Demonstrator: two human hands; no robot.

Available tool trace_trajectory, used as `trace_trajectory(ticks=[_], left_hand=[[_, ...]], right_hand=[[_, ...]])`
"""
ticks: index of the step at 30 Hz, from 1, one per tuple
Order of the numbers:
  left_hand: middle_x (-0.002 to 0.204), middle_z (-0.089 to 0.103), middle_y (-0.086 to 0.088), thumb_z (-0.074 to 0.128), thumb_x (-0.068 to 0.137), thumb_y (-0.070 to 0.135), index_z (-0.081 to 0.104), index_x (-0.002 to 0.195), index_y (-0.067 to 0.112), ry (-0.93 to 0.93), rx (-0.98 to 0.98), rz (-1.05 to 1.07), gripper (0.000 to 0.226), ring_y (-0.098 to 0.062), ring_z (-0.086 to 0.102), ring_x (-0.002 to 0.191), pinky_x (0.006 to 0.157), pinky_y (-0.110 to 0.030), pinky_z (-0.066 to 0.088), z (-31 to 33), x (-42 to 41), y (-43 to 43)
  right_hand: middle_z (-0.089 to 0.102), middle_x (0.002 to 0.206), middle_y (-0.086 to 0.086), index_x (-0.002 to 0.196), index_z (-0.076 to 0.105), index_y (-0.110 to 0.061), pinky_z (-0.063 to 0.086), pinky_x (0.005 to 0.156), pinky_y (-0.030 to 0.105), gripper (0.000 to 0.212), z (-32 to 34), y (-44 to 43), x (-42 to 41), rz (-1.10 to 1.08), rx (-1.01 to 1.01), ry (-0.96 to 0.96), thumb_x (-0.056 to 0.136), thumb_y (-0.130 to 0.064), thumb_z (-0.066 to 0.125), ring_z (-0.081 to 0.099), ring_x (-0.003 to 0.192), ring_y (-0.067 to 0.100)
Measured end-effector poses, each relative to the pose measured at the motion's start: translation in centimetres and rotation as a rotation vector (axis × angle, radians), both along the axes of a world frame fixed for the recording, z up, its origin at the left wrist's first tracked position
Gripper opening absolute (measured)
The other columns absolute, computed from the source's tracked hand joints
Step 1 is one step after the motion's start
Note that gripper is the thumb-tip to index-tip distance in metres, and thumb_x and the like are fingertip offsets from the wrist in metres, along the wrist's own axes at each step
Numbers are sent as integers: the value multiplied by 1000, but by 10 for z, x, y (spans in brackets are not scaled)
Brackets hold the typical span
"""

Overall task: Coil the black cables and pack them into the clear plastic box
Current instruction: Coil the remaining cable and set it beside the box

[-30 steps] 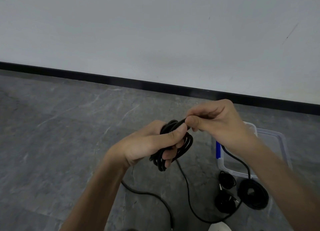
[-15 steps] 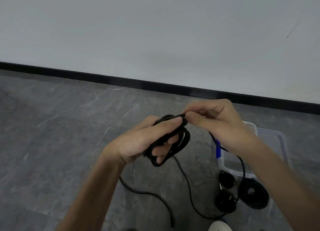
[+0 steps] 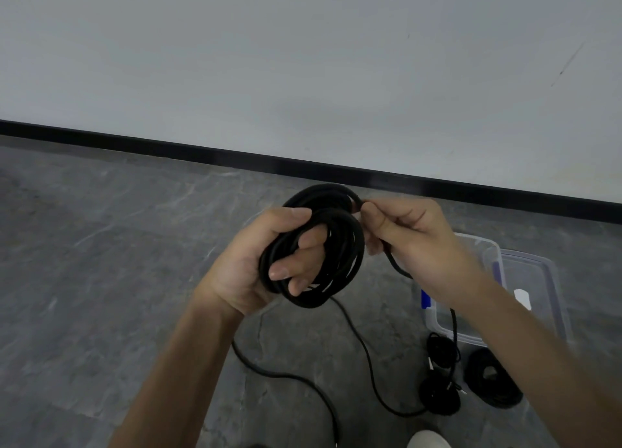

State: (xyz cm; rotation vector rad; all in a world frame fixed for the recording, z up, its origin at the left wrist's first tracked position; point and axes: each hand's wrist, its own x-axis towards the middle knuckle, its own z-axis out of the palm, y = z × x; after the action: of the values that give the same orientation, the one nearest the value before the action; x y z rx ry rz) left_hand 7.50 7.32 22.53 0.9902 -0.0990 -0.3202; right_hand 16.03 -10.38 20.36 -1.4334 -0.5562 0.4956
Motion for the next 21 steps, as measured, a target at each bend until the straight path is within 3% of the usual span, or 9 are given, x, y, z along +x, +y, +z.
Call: trace_trajectory(ticks=[3,7,10,12,15,18,21], left_hand=[[39,46,16,64,80,43,58,64,22,-9,-52,8,28,-2,46,37,48,-12,43,-1,1,0],[40,48,15,68,78,40,59,64,20,-7,-139,39,26,-3,47,39,48,-13,44,-2,4,-3],[40,50,14,70,76,35,60,64,18,-10,-239,91,23,-4,49,41,50,-15,44,-3,6,-6],[41,51,14,71,75,33,60,65,18,-25,-263,119,21,-3,50,42,51,-15,45,-3,6,-7],[42,51,14,73,73,33,61,65,18,-21,-265,149,21,-3,50,43,52,-15,46,-2,6,-9],[41,50,14,74,72,33,61,65,19,-20,-265,171,21,-3,49,43,51,-14,45,-2,6,-12],[42,50,13,73,73,29,60,66,17,-28,-313,211,19,-4,50,44,53,-15,47,-1,7,-12]], right_hand=[[58,60,-1,97,72,-18,41,53,22,21,-1,4,-3,2,-14,6,91,-25,53,46,55,11],[51,60,0,92,73,-31,37,50,22,24,-1,14,-10,1,21,92,96,-25,50,41,53,11],[47,67,11,94,71,-17,36,58,27,29,0,20,-14,-10,38,272,99,-27,44,41,60,16],[49,83,22,98,62,2,35,73,40,40,-2,20,-15,27,37,347,95,-34,45,41,80,25],[48,93,28,100,59,3,28,79,45,42,0,19,-15,40,51,427,88,-36,46,38,94,28],[50,94,17,101,64,2,33,74,45,39,1,19,-15,39,27,431,97,-32,45,42,84,30],[48,65,9,83,59,-3,36,57,28,35,2,18,-16,49,-67,348,104,-22,38,41,60,19]])
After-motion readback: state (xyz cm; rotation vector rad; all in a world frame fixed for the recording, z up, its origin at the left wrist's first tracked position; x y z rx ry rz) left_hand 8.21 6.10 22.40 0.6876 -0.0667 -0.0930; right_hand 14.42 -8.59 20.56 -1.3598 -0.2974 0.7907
